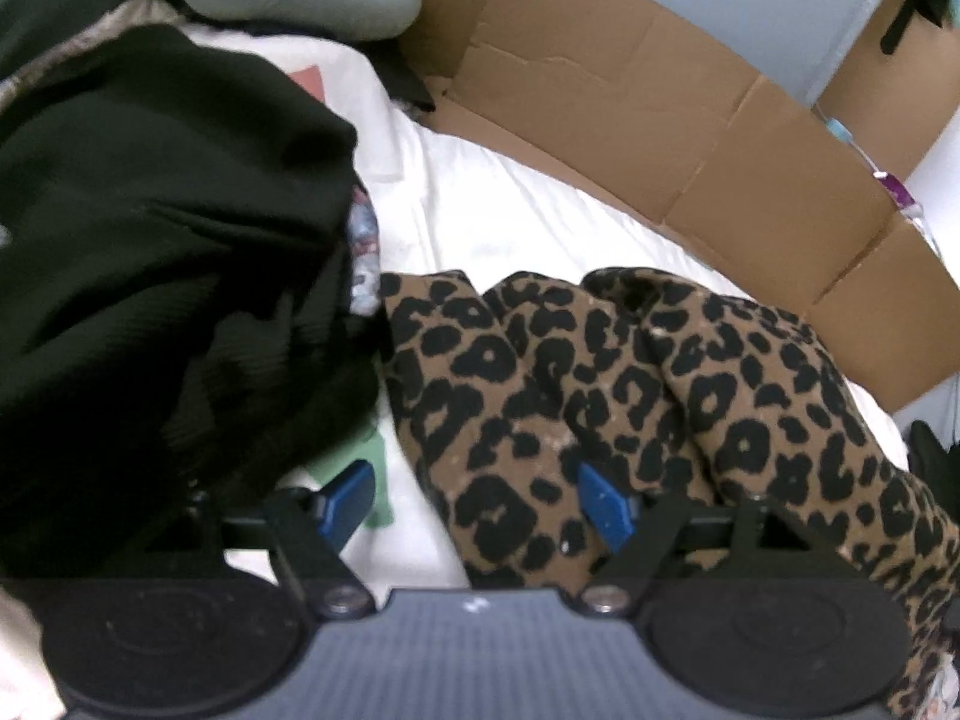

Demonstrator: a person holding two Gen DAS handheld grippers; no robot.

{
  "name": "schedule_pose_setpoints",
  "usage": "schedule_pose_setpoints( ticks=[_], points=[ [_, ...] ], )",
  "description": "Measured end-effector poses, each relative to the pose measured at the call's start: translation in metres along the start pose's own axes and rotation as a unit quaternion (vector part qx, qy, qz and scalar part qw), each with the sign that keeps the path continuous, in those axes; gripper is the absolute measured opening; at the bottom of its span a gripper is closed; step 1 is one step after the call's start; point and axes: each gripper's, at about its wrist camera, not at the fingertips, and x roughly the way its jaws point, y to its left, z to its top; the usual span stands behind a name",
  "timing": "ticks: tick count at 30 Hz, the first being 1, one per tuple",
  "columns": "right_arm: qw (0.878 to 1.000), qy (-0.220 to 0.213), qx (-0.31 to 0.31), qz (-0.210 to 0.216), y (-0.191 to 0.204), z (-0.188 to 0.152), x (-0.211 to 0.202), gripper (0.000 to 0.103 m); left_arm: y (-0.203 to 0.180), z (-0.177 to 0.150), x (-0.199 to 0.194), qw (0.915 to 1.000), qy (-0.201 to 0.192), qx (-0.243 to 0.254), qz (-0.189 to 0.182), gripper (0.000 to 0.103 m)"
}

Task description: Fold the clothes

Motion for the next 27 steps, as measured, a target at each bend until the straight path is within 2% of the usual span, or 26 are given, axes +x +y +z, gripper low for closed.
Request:
schedule_pose_setpoints(
  ticks=[1,3,4,5,7,12,17,22,27],
  points=[
    [1.000,0.000,0.009,0.001,-0.003,0.000,0.000,0.001,0.003,0.001,0.004,1.0000,0.001,-0.006,-0.001,0.077],
    [1.000,-0.008,0.015,0.009,-0.004,0.004,0.002,0.010,0.010,0.004,0.011,0.9998,0.005,-0.021,-0.001,0.075],
    [1.000,-0.012,0.014,0.013,-0.003,0.007,0.004,0.031,0.013,0.005,0.014,0.9996,0.006,-0.029,-0.004,0.073],
    [1.000,-0.016,0.012,0.017,-0.002,0.010,0.006,0.055,0.015,0.007,0.015,0.9994,0.005,-0.034,-0.008,0.072],
    [0.999,-0.025,0.009,0.026,0.000,0.015,0.009,0.067,0.020,0.009,0.017,0.9991,0.005,-0.039,-0.015,0.070],
    [0.998,-0.045,0.002,0.048,0.004,0.030,0.018,0.073,0.028,0.012,0.017,0.9987,0.006,-0.046,-0.022,0.065],
    [0.996,-0.054,-0.011,0.069,0.012,0.042,0.034,0.088,0.033,0.013,0.017,0.9981,0.006,-0.057,-0.025,0.062],
    [0.996,-0.040,-0.026,0.072,0.023,0.055,0.058,0.089,0.041,0.020,0.020,0.9969,0.004,-0.073,-0.029,0.055],
    [0.995,-0.035,-0.019,0.095,0.029,0.076,0.078,0.089,0.044,0.027,0.021,0.9957,0.005,-0.086,-0.035,0.048]
  ],
)
